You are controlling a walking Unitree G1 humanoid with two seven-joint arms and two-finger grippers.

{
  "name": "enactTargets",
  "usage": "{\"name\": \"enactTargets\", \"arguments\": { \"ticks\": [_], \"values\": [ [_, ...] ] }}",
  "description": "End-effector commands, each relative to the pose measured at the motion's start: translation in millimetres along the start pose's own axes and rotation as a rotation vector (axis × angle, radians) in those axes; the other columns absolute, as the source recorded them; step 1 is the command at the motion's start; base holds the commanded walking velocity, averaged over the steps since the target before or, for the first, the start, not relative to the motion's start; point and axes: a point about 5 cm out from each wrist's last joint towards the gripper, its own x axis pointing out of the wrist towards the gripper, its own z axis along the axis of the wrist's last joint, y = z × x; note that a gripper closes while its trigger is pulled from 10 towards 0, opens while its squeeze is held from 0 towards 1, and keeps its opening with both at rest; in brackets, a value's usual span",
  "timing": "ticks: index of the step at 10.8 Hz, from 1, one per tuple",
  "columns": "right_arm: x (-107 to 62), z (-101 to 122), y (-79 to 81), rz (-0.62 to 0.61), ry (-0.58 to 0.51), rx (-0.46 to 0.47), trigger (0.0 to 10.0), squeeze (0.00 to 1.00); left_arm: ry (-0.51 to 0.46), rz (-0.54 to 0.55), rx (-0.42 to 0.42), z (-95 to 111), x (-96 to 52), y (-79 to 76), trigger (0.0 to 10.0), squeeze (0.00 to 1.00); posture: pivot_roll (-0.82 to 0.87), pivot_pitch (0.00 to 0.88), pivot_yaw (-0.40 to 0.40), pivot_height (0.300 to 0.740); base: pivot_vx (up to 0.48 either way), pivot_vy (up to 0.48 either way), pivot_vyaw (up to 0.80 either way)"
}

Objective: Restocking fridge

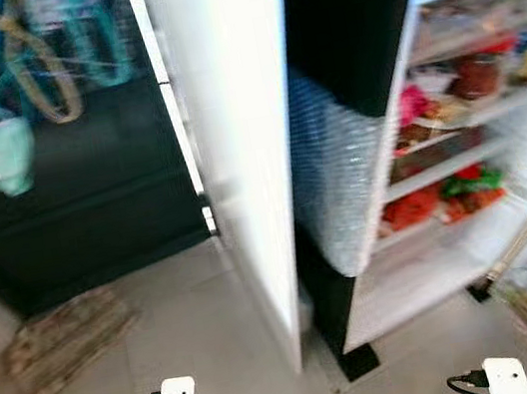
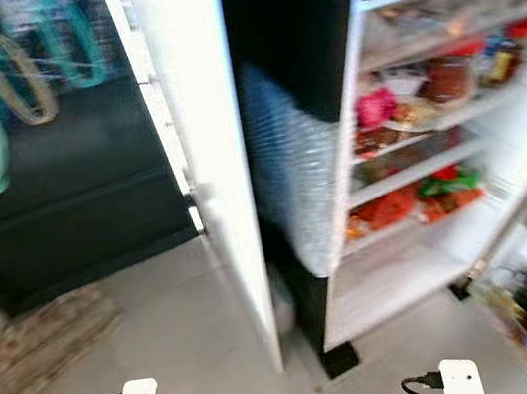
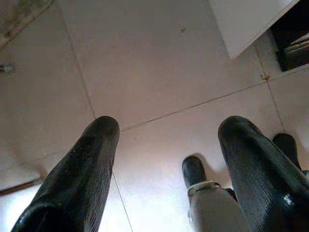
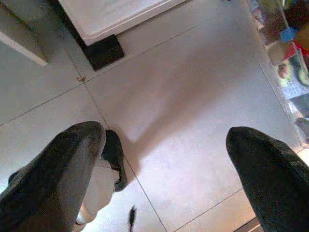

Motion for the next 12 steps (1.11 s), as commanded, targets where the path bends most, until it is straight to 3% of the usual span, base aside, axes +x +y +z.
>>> {"name": "enactTargets", "arguments": {
  "ticks": [1, 8, 12],
  "values": [
    [-0.3, -2.3, -0.4, 0.0, 0.009, 0.017, 10.0, 0.0, 0.026, 0.002, 0.023, -4.9, -0.7, 2.9, 10.0, 0.0, 0.07, 0.0, 0.021, 0.74, 0.0, 0.0, -0.79],
    [-0.1, -0.7, -0.1, 0.007, 0.004, 0.016, 10.0, 0.0, 0.021, 0.013, 0.007, -4.4, -0.7, 4.2, 10.0, 0.0, 0.07, 0.0, 0.018, 0.74, 0.0, 0.063, -0.78],
    [0.1, 2.4, -1.2, -0.007, -0.012, 0.009, 10.0, 0.0, 0.02, 0.019, -0.001, -2.8, -0.3, 4.0, 10.0, 0.0, 0.08, 0.0, 0.01, 0.74, 0.0, 0.0, 0.0]
  ]
}}
